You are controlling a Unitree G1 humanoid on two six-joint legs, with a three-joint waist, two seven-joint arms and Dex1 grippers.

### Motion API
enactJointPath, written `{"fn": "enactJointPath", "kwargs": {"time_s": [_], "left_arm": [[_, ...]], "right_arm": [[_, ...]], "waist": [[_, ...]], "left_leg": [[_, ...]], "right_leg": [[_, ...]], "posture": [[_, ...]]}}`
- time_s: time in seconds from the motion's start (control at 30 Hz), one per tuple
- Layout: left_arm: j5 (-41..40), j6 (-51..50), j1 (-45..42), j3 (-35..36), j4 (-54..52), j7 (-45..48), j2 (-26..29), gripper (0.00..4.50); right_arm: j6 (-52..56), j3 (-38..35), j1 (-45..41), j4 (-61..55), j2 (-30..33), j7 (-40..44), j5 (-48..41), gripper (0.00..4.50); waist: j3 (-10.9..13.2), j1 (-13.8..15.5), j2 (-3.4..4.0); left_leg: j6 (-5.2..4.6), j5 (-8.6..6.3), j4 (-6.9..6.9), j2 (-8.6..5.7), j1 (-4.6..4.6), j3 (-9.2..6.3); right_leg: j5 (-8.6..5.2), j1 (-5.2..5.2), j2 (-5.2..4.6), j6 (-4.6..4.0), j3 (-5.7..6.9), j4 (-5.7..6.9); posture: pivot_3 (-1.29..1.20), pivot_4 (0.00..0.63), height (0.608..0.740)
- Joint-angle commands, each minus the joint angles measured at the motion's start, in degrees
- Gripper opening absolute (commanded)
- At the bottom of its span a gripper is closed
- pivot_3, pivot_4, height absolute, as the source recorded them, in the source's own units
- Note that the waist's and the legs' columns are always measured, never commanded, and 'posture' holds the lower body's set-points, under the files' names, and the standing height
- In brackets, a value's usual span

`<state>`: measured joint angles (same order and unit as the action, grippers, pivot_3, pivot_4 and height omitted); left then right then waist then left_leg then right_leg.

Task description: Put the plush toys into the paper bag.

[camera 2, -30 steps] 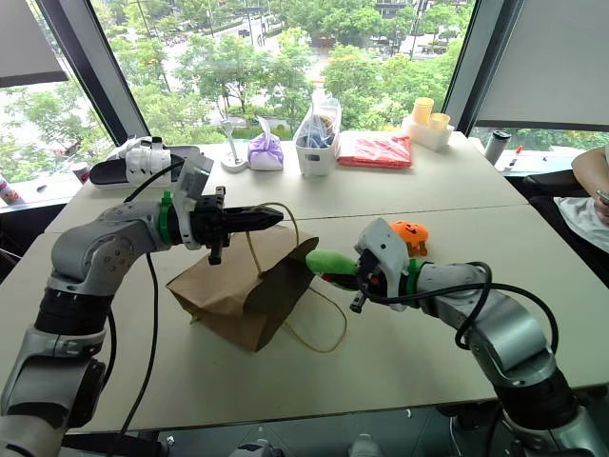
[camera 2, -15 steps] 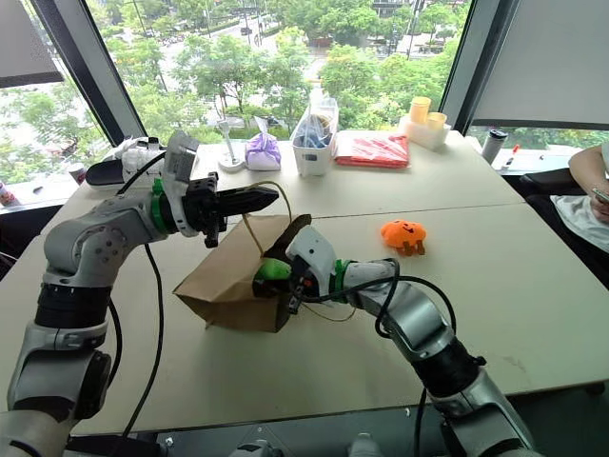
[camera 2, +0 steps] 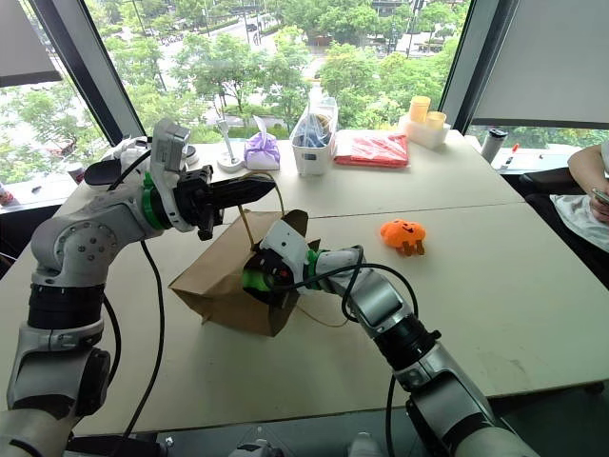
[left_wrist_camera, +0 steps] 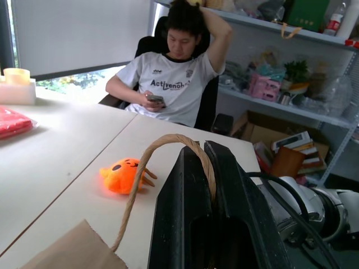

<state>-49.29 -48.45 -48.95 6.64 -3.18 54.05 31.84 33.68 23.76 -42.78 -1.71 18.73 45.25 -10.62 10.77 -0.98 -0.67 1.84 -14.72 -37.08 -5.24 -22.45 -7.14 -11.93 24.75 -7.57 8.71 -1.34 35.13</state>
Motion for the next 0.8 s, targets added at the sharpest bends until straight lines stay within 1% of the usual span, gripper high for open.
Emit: {"fn": "enactJointPath", "kwargs": {"time_s": [0.03, 0.13, 0.2, 0.27, 0.33, 0.37, 0.43, 0.5, 0.57, 0.63, 0.67, 0.8], "left_arm": [[-1.15, 0.56, -1.05, 2.32, -1.52, -0.28, 0.55, 0.0], [-0.86, 0.8, -0.93, 2.36, -1.28, -0.19, 0.52, 0.0], [-0.51, 1.06, -0.54, 1.97, -1.39, -0.04, 0.3, 0.0], [-0.27, 1.29, -0.15, 1.64, -1.61, 0.16, 0.16, 0.0], [-0.19, 1.47, -0.12, 1.44, -1.62, 0.08, -0.21, 0.0], [-0.11, 1.59, -0.1, 1.34, -1.63, 0.08, -0.38, 0.0], [0.05, 1.71, -0.07, 1.19, -1.7, 0.1, -0.67, 0.0], [0.03, 1.63, 0.04, 1.18, -1.99, 0.06, -0.77, 0.0], [0.09, 1.59, 0.26, 1.09, -2.37, 0.01, -0.75, 0.0], [1.04, 2.11, 0.69, 0.52, -3.02, -0.02, -0.45, 0.0], [1.74, 2.54, 0.9, 0.12, -3.39, 0.0, -0.28, 0.0], [1.28, 1.94, 1.36, 0.29, -4.95, -0.71, -0.37, 0.0]], "right_arm": [[4.27, -4.6, 1.03, -11.34, 4.76, 1.49, -2.07, 4.41], [9.84, -13.44, 4.1, -20.61, 9.98, 0.05, -5.68, 4.41], [13.07, -20.52, 6.67, -23.59, 13.81, -1.47, -6.94, 4.41], [15.28, -25.7, 8.2, -23.17, 15.27, -3.23, -8.37, 4.41], [12.9, -28.18, 9.41, -17.27, 16.28, -5.8, -6.31, 4.41], [11.04, -28.41, 9.81, -13.76, 16.66, -6.91, -4.78, 4.41], [5.0, -26.63, 10.05, -5.98, 17.53, -9.28, -0.18, 4.41], [0.27, -25.17, 9.39, 0.97, 17.02, -11.43, 2.94, 4.41], [-6.38, -22.15, 7.41, 9.06, 16.07, -13.17, 6.97, 4.41], [-11.57, -19.97, 4.14, 17.53, 14.04, -16.37, 10.37, 4.41], [-13.69, -19.12, 2.55, 21.2, 13.23, -17.93, 11.93, 4.41], [-23.34, -13.82, -5.2, 40.35, 10.48, -25.82, 20.37, 4.41]], "waist": [[0.0, 0.03, -0.01], [0.0, 0.2, -0.01], [0.0, 0.32, -0.01], [-0.01, 0.34, -0.02], [-0.01, 0.28, -0.02], [-0.01, 0.16, -0.03], [-0.01, 0.06, -0.03], [-0.01, 0.02, -0.02], [-0.01, -0.07, -0.02], [0.0, -0.42, -0.01], [0.0, -0.46, 0.0], [0.0, -0.6, 0.0]], "left_leg": [[0.0, 0.0, 0.0, 0.0, 0.0, -0.01], [-0.02, -0.01, 0.01, 0.0, -0.01, -0.01], [-0.06, -0.04, 0.02, 0.0, -0.02, 0.0], [-0.34, -0.2, 0.0, 0.0, -0.02, 0.01], [-0.36, -0.21, -0.02, 0.0, -0.01, 0.05], [-0.36, -0.21, -0.02, 0.0, 0.0, 0.1], [-0.35, -0.2, -0.01, 0.02, 0.05, 0.31], [-0.35, -0.2, -0.01, 0.02, 0.06, 0.36], [-0.35, -0.2, 0.0, 0.02, 0.06, 0.39], [-0.28, -0.16, 0.01, 0.02, 0.05, 0.43], [-0.03, -0.02, 0.01, 0.04, 0.05, 0.46], [0.01, 0.01, 0.04, 0.04, 0.04, 0.45]], "right_leg": [[0.0, 0.0, 0.0, 0.0, 0.0, 0.01], [0.0, 0.0, 0.01, 0.0, 0.01, -0.01], [0.0, -0.01, -0.01, 0.0, 0.01, -0.05], [0.0, -0.06, -0.01, 0.0, 0.01, -0.08], [0.0, -0.08, 0.0, 0.0, 0.01, -0.08], [0.0, -0.08, 0.0, 0.0, 0.01, -0.06], [0.0, -0.09, 0.01, 0.0, 0.0, -0.06], [0.0, -0.08, 0.01, 0.0, -0.01, -0.04], [0.0, -0.06, 0.0, -0.01, -0.04, -0.04], [0.0, -0.02, -0.01, 0.0, -0.05, -0.04], [0.0, -0.01, 0.0, -0.01, -0.05, -0.05], [0.01, 0.01, -0.01, -0.01, -0.06, -0.04]], "posture": [[0.0, 0.15, 0.74], [0.0, 0.15, 0.74], [0.0, 0.15, 0.74], [0.0, 0.15, 0.74], [0.0, 0.15, 0.74], [0.0, 0.15, 0.74], [0.0, 0.15, 0.74], [0.0, 0.15, 0.74], [0.0, 0.15, 0.74], [0.0, 0.15, 0.74], [0.0, 0.15, 0.74], [0.0, 0.15, 0.74]]}}
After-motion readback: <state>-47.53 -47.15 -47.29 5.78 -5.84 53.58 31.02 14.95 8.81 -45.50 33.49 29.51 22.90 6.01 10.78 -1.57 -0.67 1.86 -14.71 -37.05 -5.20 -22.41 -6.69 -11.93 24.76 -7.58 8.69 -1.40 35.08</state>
